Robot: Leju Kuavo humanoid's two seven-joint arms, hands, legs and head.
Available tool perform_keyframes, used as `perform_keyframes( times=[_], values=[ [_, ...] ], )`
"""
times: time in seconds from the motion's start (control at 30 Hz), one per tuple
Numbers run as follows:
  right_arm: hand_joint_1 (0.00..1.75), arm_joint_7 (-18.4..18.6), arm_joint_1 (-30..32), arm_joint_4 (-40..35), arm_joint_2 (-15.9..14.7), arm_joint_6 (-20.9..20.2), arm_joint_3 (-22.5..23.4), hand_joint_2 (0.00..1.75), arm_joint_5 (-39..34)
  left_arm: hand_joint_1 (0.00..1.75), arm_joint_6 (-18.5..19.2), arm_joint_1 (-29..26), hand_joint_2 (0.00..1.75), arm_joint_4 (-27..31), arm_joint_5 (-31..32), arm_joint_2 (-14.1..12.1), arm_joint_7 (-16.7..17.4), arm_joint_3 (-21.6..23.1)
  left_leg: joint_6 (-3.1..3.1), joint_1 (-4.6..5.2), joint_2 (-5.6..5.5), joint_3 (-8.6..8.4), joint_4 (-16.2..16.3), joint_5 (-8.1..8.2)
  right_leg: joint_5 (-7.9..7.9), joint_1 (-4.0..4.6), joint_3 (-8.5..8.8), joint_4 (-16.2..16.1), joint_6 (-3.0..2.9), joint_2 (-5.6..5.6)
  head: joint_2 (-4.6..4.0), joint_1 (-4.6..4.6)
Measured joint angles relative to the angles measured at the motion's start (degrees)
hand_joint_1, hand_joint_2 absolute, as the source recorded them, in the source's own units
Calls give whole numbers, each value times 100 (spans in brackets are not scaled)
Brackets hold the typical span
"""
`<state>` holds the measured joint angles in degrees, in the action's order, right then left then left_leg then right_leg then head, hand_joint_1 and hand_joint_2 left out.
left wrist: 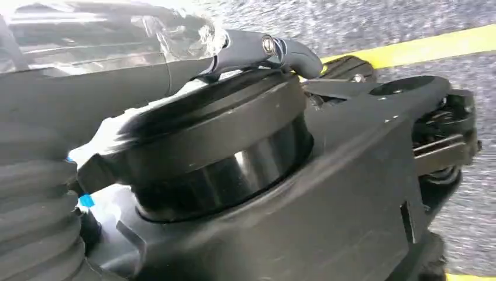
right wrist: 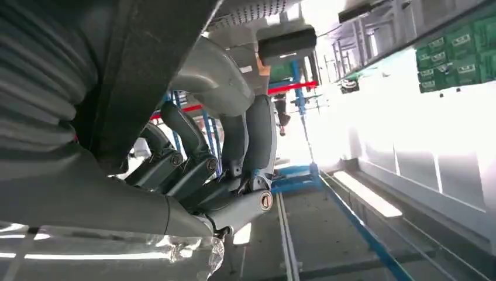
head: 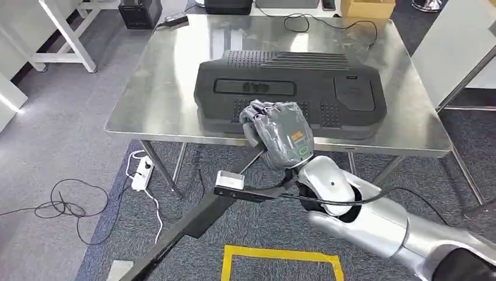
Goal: Take the parts from the cabinet and place them on the table.
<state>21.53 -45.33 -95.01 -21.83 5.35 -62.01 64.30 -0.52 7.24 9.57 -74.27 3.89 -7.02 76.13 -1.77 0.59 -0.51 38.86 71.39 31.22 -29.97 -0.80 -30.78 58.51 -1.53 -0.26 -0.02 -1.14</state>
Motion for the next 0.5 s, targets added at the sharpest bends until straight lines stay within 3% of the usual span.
perform_keyframes(
  times=[0.03, 0.07, 0.1, 0.13, 0.17, 0.2, 0.27, 0.3, 0.33, 0.4, 0.43, 0.47, 0.5],
  values=[
    [175, 0, -3, 2, 0, 0, 0, 175, 0, 0, 0, -8, 175, 0, 0, -2, 11, 0, -1, -11, 1, -157, -500, -402, -70, -5, 98, 1, 19, 11, 0, -32],
    [175, 2, -3, 4, 2, 0, 0, 175, 0, 0, 0, -16, 175, 0, 0, -2, 17, 0, 19, -18, 8, -277, -978, -636, -143, -7, 186, 0, 42, 11, 0, -61],
    [175, 2, -9, 13, 2, -2, 0, 175, 0, 0, 0, -12, 175, 0, 0, 0, 28, 0, 43, 15, 0, -314, -915, -570, -173, 13, 208, -42, 75, 17, 0, -55],
    [175, 2, -26, 17, 11, -2, 0, 175, 0, 0, 0, -24, 175, 0, 0, -2, 33, 0, 96, 24, -5, -373, -1090, -530, -194, 28, 182, -15, 111, 33, 0, -81],
    [175, 2, -28, 15, 20, 0, 0, 175, 0, 0, 0, -26, 175, 0, -2, -2, 33, 0, 184, 32, -3, -451, -1205, -407, -178, 15, 145, -23, 136, 31, 0, -96],
    [175, 2, -20, 22, 20, 0, 0, 175, -4, 0, 0, -28, 175, 0, -2, -2, 33, 0, 204, 42, -15, -434, -1218, -401, -156, 20, 159, -20, 168, 23, 0, -65],
    [175, 2, -18, 24, 20, 2, 2, 175, 2, 0, 2, -28, 175, 2, 0, 0, 33, 0, 273, -18, -38, -568, -1323, -383, -185, 17, 166, 55, 209, 23, 0, -57],
    [175, 2, -40, 24, 17, 2, 2, 175, 6, 0, 2, -23, 175, 2, 2, 0, 33, 0, 302, -19, -38, -634, -1354, -364, -203, 15, 74, 285, 228, 27, 0, -9],
    [175, 2, -63, 24, 20, 0, 2, 175, 11, 0, 2, -24, 175, 2, 2, 0, 33, 0, 334, -20, -33, -664, -1360, -341, -296, 9, -151, 629, 251, 25, 0, 61],
    [175, 6, -43, 26, 24, 0, 2, 175, 18, 0, 2, -28, 175, 2, 7, 0, 33, 0, 371, -14, -26, -716, -1360, -275, -586, 4, -740, 1448, 282, 24, 0, 98],
    [175, 29, -9, 28, 24, 2, 2, 175, 20, 0, 2, -36, 175, 2, 9, 0, 33, 0, 377, -10, -29, -765, -1360, -231, -644, 5, -975, 1699, 287, 25, 0, 114],
    [175, 42, 18, 31, 24, 4, 2, 175, 18, 0, 2, -42, 175, 2, 9, 0, 33, 0, 377, -9, -39, -833, -1360, -176, -553, 5, -1083, 1692, 276, 25, 0, 138],
    [175, 57, 31, 31, 24, 7, 2, 175, 18, 0, 2, -49, 175, 2, 9, 0, 33, 0, 368, -5, -48, -920, -1360, -116, -308, 8, -1072, 1428, 250, 25, 0, 164]
  ],
)
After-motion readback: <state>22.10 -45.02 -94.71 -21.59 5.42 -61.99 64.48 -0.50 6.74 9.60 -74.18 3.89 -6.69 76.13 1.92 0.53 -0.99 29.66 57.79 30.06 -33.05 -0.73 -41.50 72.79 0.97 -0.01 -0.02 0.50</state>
